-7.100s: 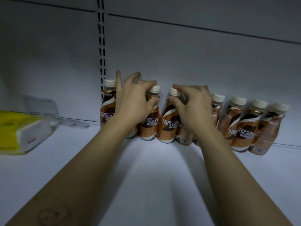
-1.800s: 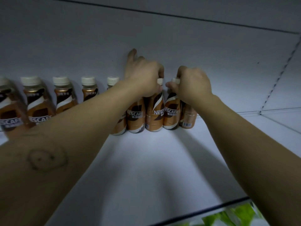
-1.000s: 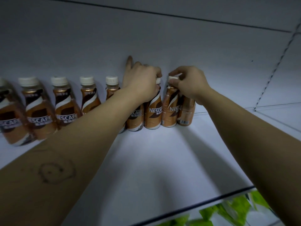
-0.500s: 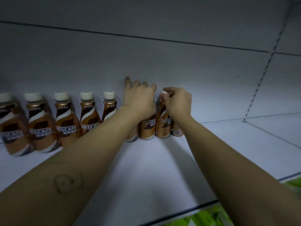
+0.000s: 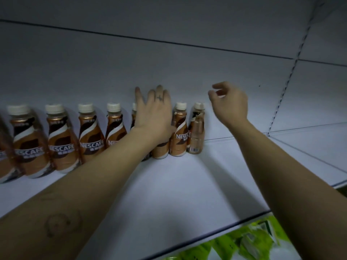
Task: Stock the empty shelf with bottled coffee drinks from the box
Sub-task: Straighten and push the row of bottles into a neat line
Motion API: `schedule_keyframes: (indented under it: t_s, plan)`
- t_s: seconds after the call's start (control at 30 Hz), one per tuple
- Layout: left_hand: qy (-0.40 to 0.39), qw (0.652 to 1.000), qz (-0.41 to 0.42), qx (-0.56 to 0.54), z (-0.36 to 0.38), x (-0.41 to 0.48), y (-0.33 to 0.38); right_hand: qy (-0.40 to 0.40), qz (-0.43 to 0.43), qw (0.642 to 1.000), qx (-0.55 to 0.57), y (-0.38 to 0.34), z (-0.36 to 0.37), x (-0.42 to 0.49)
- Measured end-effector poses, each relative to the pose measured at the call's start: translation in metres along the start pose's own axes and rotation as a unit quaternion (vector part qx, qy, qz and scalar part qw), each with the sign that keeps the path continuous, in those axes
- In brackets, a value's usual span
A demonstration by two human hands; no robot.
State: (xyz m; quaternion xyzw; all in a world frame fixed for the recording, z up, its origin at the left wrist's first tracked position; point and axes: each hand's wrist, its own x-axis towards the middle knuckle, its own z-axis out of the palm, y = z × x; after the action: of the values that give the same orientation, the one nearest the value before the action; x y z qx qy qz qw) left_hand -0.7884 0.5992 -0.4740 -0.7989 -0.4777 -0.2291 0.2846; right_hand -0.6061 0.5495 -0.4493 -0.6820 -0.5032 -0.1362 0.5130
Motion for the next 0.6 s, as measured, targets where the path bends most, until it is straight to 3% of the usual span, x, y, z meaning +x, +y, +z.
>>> schedule_keyframes:
  t_s: [0.07,0.17,0.3,0.43,0.6]
  plan:
    - [0.020,0.999,0.033,-0.036,-0.007,0.005,0.008,-0.053,0.007,0.997,-0.047,0.008,-0.002,0.005]
    - [0.024,0.993,0.068,-0.092,-0.016,0.021,0.021,-0.162,-0.050,0.983,-0.071,0.013,0.008,0.007]
    - [0.001,0.990,0.064,-0.129,-0.016,0.032,0.030,-0.217,-0.079,0.970,-0.080,0.011,0.022,0.012]
    - [-0.002,0.991,0.054,-0.118,-0.001,0.025,0.027,-0.172,-0.075,0.970,-0.152,0.012,0.033,0.019]
    - [0.015,0.989,0.072,-0.125,0.008,0.024,0.022,-0.115,-0.024,0.979,-0.165,0.006,0.035,0.020]
